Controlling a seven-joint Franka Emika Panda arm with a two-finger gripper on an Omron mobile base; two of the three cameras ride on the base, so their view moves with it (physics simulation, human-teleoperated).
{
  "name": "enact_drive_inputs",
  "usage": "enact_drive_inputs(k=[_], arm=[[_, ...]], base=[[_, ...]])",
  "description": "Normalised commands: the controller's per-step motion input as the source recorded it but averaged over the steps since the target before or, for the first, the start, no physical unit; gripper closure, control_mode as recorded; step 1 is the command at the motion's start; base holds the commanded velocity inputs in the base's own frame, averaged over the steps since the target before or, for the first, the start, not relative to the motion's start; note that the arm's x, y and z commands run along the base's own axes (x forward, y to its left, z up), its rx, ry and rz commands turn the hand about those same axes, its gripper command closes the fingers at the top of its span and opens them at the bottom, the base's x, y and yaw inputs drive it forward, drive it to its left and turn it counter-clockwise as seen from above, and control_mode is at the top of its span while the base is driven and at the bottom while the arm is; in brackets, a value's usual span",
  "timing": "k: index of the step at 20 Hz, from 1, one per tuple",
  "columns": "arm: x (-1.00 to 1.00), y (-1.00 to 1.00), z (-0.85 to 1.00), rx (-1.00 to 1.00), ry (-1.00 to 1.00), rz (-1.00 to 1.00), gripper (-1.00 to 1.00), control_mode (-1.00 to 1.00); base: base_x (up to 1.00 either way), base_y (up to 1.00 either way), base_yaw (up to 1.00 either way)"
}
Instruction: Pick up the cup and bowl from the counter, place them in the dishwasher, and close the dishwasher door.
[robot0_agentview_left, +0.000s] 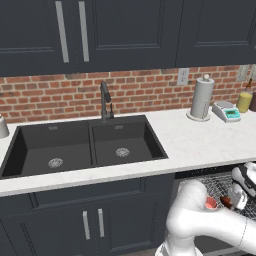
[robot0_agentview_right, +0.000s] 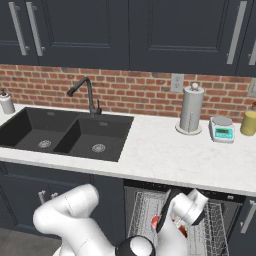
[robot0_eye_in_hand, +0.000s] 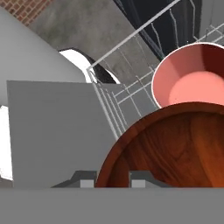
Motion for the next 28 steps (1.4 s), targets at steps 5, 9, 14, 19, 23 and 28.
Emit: enact_drive_inputs(k=[5, 9, 14, 19, 23, 28], arm=[[0.0, -0.06, -0.34, 0.0, 0.08, 0.0, 1.0, -1.0], [0.0, -0.01, -0.22, 0.0, 0.04, 0.0, 1.0, -1.0], [0.0, 0.0, -0.17, 0.0, 0.0, 0.0, 1.0, -1.0], [0.0, 0.0, -0.21, 0.0, 0.0, 0.0, 1.0, -1.0], [0.14, -0.02, -0.03, 0.0, -0.03, 0.0, 1.0, -1.0], [0.23, -0.1, 0.0, 0.0, -0.04, 0.0, 1.0, -1.0]], base=[[0.0, 0.0, 0.0], [0.0, 0.0, 0.0], [0.0, 0.0, 0.0], [0.0, 0.0, 0.0], [0.0, 0.0, 0.0], [0.0, 0.0, 0.0]])
